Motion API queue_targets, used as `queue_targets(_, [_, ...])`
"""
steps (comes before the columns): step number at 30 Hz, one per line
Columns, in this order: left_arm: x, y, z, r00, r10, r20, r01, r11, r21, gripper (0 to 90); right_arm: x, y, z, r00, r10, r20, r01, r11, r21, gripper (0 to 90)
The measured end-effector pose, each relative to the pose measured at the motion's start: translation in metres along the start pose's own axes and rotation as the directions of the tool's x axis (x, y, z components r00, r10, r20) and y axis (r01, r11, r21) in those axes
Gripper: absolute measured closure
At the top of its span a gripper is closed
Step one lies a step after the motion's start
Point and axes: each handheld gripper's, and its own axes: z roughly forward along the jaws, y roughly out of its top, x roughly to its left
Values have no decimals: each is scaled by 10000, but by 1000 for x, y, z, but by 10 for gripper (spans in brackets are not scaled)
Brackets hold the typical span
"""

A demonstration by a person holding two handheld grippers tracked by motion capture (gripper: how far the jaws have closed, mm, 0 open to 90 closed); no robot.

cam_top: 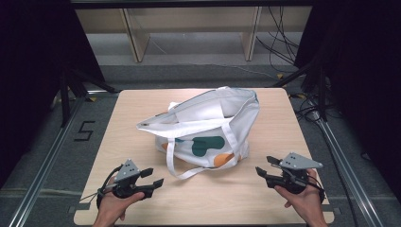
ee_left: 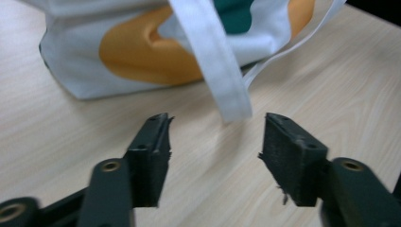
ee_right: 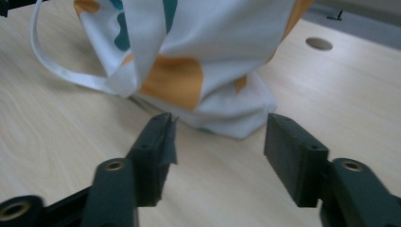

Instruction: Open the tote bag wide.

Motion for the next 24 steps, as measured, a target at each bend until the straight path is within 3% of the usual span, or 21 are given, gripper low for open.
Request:
queue_targets(1, [1,6,-2,9999,164,24,-164,9999,-32,475,-1,5,0,9999,-148,-7,148,9998,-124,479])
queue_targets(3, [3,14,-2,9994,296,199,-292,9994,-203,565,-1,16,-1,9999,-3,-115,1,9999,-166,557])
queue_targets(4, [3,18,-3,9991,314,283,-306,9991,-297,605,-4,23,0,9991,-345,-246,336,9988,-343,594])
queue_targets(6, [4,23,-4,9985,449,323,-438,9984,-346,697,-2,35,0,9979,-439,-483,422,9985,-352,679])
queue_targets(7, [6,32,-4,9965,765,336,-751,9963,-410,755,-4,43,2,9957,-811,-442,787,9954,-547,728])
queue_targets(11, [9,47,-3,9948,899,480,-875,9950,-487,846,-5,60,3,9912,-1231,-480,1203,9911,-566,825])
queue_targets(12, [12,56,-3,9947,955,386,-935,9944,-490,885,-6,74,5,9861,-1615,-389,1584,9846,-736,874])
queue_targets(16, [19,70,-2,9932,1138,250,-1125,9924,-490,895,-6,97,6,9801,-1966,-282,1942,9784,-709,900])
queue_targets(17, [22,80,0,9935,1134,68,-1130,9925,-461,895,-6,104,7,9776,-2081,-324,2056,9764,-656,900])
queue_targets(20, [29,98,4,9940,1090,37,-1087,9925,-566,894,-5,125,11,9738,-2266,-182,2241,9704,-900,900])
queue_targets(21, [31,105,5,9937,1117,-88,-1120,9920,-580,895,-6,133,12,9679,-2512,-86,2491,9632,-1007,900])
queue_targets(23, [37,118,7,9936,1113,-198,-1123,9916,-636,894,-5,148,15,9707,-2403,-70,2384,9658,-1021,900])
queue_targets(24, [37,118,7,9936,1113,-198,-1123,9916,-636,894,-5,155,18,9670,-2543,-161,2512,9622,-1051,900])
